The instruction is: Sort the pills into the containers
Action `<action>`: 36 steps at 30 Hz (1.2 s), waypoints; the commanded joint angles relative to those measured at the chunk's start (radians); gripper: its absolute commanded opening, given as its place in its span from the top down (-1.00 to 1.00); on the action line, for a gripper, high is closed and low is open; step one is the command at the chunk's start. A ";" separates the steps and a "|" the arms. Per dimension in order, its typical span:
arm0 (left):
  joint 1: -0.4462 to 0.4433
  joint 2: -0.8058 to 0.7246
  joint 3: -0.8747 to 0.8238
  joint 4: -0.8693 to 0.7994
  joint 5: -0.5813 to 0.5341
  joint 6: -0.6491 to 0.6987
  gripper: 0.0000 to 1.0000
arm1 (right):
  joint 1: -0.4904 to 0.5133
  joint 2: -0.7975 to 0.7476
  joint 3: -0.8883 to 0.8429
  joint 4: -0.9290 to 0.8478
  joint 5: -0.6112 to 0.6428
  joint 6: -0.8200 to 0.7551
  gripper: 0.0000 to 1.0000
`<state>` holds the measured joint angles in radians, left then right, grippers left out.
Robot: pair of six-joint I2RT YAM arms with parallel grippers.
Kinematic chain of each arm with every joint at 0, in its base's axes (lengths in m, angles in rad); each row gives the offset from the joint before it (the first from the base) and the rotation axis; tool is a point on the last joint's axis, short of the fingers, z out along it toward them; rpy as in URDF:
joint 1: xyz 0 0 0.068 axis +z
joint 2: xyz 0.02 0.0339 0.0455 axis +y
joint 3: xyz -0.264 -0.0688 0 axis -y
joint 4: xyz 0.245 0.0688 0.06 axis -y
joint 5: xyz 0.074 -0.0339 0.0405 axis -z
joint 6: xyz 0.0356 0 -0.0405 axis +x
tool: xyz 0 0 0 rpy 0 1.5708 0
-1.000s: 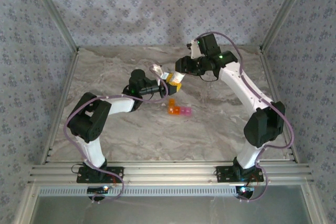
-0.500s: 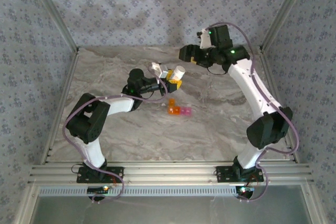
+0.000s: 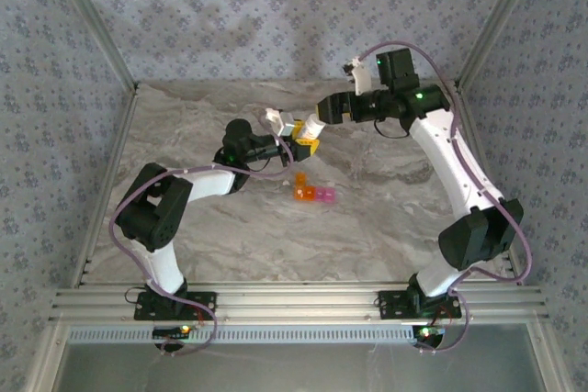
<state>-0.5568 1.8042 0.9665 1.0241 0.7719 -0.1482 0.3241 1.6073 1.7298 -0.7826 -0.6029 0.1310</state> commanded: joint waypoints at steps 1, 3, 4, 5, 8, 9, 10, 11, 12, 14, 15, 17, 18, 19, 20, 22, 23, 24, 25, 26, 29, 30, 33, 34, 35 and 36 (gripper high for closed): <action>-0.010 -0.032 0.031 0.032 0.026 0.000 1.00 | 0.014 0.029 0.012 -0.030 -0.028 -0.048 -0.76; -0.010 -0.031 0.032 0.028 0.026 0.002 1.00 | 0.019 0.043 0.022 -0.034 -0.032 -0.047 -0.75; -0.011 -0.030 0.033 0.030 0.027 0.002 1.00 | 0.021 0.051 0.030 -0.036 -0.034 -0.047 -0.74; -0.009 -0.029 0.034 0.027 0.026 0.002 1.00 | 0.023 0.059 0.035 -0.040 -0.036 -0.047 -0.73; -0.011 -0.028 0.037 0.026 0.026 0.002 1.00 | 0.029 0.074 0.050 -0.044 -0.038 -0.048 -0.68; -0.012 -0.028 0.038 0.024 0.026 0.002 1.00 | 0.032 0.077 0.053 -0.046 -0.039 -0.048 -0.67; -0.011 -0.028 0.039 0.025 0.026 0.002 1.00 | 0.033 0.081 0.056 -0.047 -0.041 -0.048 -0.65; -0.011 -0.028 0.040 0.024 0.027 0.002 1.00 | 0.036 0.084 0.058 -0.047 -0.040 -0.048 -0.63; -0.011 -0.028 0.040 0.025 0.027 0.001 1.00 | 0.037 0.086 0.060 -0.046 -0.039 -0.048 -0.62; -0.012 -0.026 0.040 0.025 0.027 0.001 1.00 | 0.038 0.092 0.063 -0.048 -0.038 -0.047 -0.56; -0.011 -0.026 0.041 0.025 0.027 0.001 1.00 | 0.038 0.093 0.065 -0.048 -0.038 -0.047 -0.54; -0.011 -0.026 0.043 0.025 0.028 -0.001 1.00 | 0.040 0.096 0.065 -0.046 -0.038 -0.044 -0.47; -0.011 -0.027 0.043 0.025 0.027 -0.001 1.00 | 0.040 0.097 0.065 -0.047 -0.038 -0.043 -0.44; -0.012 -0.026 0.044 0.025 0.028 -0.001 1.00 | 0.040 0.098 0.065 -0.047 -0.039 -0.042 -0.39; -0.012 -0.027 0.044 0.024 0.028 -0.001 1.00 | 0.041 0.101 0.066 -0.048 -0.041 -0.042 -0.32; -0.011 -0.029 0.042 0.024 0.029 -0.001 1.00 | 0.042 0.102 0.066 -0.047 -0.043 -0.039 -0.19; -0.011 -0.030 0.043 0.024 0.030 -0.001 1.00 | 0.042 0.102 0.066 -0.045 -0.041 -0.036 -0.12; -0.012 -0.029 0.041 0.023 0.028 -0.001 1.00 | 0.042 0.100 0.065 -0.043 -0.041 -0.032 -0.07; -0.011 -0.030 0.041 0.024 0.028 -0.001 1.00 | 0.042 0.100 0.062 -0.040 -0.043 -0.025 -0.02; -0.013 -0.030 0.041 0.025 0.027 -0.001 1.00 | 0.043 0.098 0.056 -0.033 -0.043 -0.019 0.01; -0.013 -0.030 0.041 0.027 0.026 -0.001 1.00 | 0.054 0.085 0.026 0.005 -0.029 0.040 0.10; -0.014 -0.031 0.041 0.027 0.025 -0.001 1.00 | 0.060 0.081 0.016 0.018 -0.022 0.067 0.11; -0.014 -0.031 0.041 0.028 0.022 -0.001 1.00 | 0.086 0.067 -0.034 0.065 0.050 0.206 0.11; -0.014 -0.031 0.041 0.027 0.021 -0.001 1.00 | 0.099 0.060 -0.053 0.082 0.089 0.261 0.12; -0.014 -0.031 0.041 0.028 0.021 -0.001 1.00 | 0.116 0.055 -0.067 0.095 0.125 0.302 0.12; -0.014 -0.031 0.042 0.028 0.021 -0.001 1.00 | 0.131 0.050 -0.072 0.098 0.161 0.325 0.12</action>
<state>-0.5610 1.8042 0.9775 0.9707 0.7670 -0.1513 0.4038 1.6718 1.6962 -0.7181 -0.5419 0.3016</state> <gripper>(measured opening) 0.461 0.444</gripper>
